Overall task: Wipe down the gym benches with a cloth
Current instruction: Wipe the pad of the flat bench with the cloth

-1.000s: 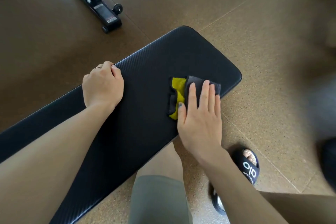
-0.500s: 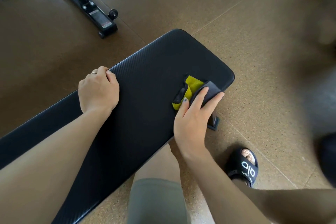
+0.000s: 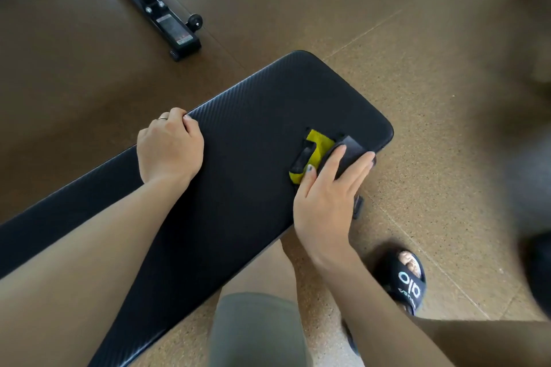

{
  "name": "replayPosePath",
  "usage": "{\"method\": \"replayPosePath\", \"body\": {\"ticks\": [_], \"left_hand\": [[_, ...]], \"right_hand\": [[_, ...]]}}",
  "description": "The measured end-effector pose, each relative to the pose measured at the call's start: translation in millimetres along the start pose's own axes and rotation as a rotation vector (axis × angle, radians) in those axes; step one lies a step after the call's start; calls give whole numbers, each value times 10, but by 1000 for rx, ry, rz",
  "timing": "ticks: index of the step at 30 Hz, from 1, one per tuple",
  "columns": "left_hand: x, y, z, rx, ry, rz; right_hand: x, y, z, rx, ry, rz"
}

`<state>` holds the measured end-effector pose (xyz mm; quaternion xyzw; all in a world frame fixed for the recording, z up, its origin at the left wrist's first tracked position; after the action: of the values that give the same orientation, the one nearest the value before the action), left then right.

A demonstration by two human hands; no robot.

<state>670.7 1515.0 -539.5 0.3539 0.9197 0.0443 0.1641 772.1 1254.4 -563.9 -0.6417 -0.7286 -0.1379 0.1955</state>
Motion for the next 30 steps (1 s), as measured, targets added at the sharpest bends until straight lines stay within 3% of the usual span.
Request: {"method": "replayPosePath", "body": {"ticks": [6, 10, 13, 16, 20, 24, 30], "left_hand": [[-10, 3, -2, 0, -5, -3], [8, 19, 13, -1, -1, -12], [28, 27, 12, 2, 1, -9], [30, 26, 3, 4, 1, -12], [3, 17, -7, -12, 19, -1], [17, 44, -7, 0, 16, -5], [22, 18, -22, 6, -6, -29]], "right_hand": [[62, 903, -79, 54, -281, 95], [461, 1324, 10, 118, -414, 43], [1014, 1295, 275, 167, -435, -136], [1484, 682, 537, 242, -407, -533], [1368, 69, 555, 380, -415, -891], [1554, 346, 602, 395, -437, -1001], [1949, 1003, 765, 334, -389, -900]]}}
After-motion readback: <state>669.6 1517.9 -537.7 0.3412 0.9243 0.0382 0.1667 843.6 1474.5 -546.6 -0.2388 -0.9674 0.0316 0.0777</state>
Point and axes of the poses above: each hand's wrist, its own y-axis towards the middle knuckle, its own z-axis out of the palm, x = y × z, the point moved 7 cm from there along y, towards the middle knuckle, and after that the axes turned 9 degrees about z, right-handed, at the moved point
